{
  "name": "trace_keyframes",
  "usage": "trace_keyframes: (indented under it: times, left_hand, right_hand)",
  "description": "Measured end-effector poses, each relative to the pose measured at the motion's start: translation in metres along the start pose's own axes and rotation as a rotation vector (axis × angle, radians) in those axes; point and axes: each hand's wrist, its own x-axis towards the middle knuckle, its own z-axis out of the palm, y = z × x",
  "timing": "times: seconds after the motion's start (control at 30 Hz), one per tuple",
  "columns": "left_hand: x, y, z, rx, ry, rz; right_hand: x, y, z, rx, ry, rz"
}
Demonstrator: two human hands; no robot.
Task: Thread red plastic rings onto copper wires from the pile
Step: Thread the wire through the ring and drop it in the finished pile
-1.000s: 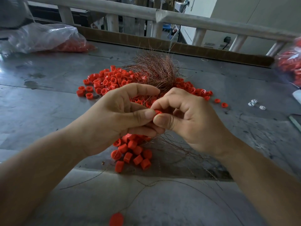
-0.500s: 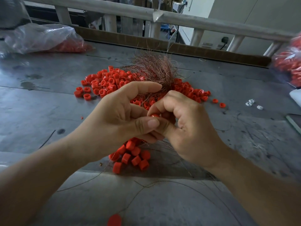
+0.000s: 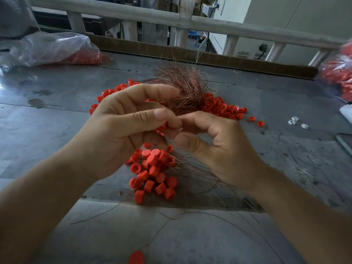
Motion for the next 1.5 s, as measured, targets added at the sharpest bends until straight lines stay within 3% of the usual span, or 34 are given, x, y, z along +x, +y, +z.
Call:
trace_keyframes:
  times: [0.33,0.43,0.57,0.8,1.07,1.27,1.5]
  left_hand:
    - [0.004,0.001,-0.002,0.178,0.180,-0.036]
    - [0.005,0.002,-0.006,0.326,0.230,-0.058]
    - [0.005,0.003,-0.012,0.518,0.171,-0.120]
    - [0.006,0.002,-0.013,0.652,0.185,-0.126]
    - [0.014,0.004,-0.037,0.608,0.622,-0.020]
    - [0.019,-0.008,-0.059,0.974,0.757,-0.040]
    - [0.025,-0.021,-0.073,1.376,0.665,-0.066]
  right_hand:
    - [0.005,0.002,-0.014,-0.348,0.134,-0.012]
    - [0.005,0.002,-0.014,-0.385,0.094,0.027]
    - [0.005,0.003,-0.013,-0.408,-0.011,0.078]
    - [0.005,0.003,-0.011,-0.422,-0.110,0.127]
    - [0.001,0.005,-0.012,-0.530,-0.266,0.252]
    - [0.003,0.003,-0.015,-0.473,-0.236,0.293]
    - [0.005,0.006,-0.019,-0.445,-0.037,0.287]
